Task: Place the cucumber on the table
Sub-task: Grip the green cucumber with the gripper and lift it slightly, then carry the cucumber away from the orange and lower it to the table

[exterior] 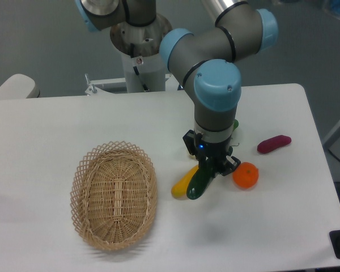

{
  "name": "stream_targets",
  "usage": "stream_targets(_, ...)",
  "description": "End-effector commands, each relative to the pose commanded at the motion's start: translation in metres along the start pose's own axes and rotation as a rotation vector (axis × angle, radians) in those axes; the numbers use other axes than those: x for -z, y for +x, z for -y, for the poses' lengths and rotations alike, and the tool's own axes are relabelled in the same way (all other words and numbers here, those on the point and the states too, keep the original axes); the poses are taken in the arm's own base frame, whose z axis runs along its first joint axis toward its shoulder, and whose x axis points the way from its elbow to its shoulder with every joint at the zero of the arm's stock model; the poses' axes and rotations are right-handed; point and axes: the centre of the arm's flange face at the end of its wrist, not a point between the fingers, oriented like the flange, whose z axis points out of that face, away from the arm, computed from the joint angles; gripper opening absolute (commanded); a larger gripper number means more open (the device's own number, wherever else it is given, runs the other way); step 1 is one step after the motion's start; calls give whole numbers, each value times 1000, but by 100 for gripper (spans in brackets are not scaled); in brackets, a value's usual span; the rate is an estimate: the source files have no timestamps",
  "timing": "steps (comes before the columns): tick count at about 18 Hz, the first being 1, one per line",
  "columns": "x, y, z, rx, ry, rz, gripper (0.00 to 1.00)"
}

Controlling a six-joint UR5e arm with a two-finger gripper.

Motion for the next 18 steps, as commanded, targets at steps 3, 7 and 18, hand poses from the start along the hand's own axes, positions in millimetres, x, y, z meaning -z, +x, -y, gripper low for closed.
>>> stream_targets(3, 1, -3, -2, 5, 1, 3, 15)
stream_targets(7, -2, -16, -9, 21, 3, 7, 15)
stream_targets(18, -62, -49, -4, 52, 2, 34, 15)
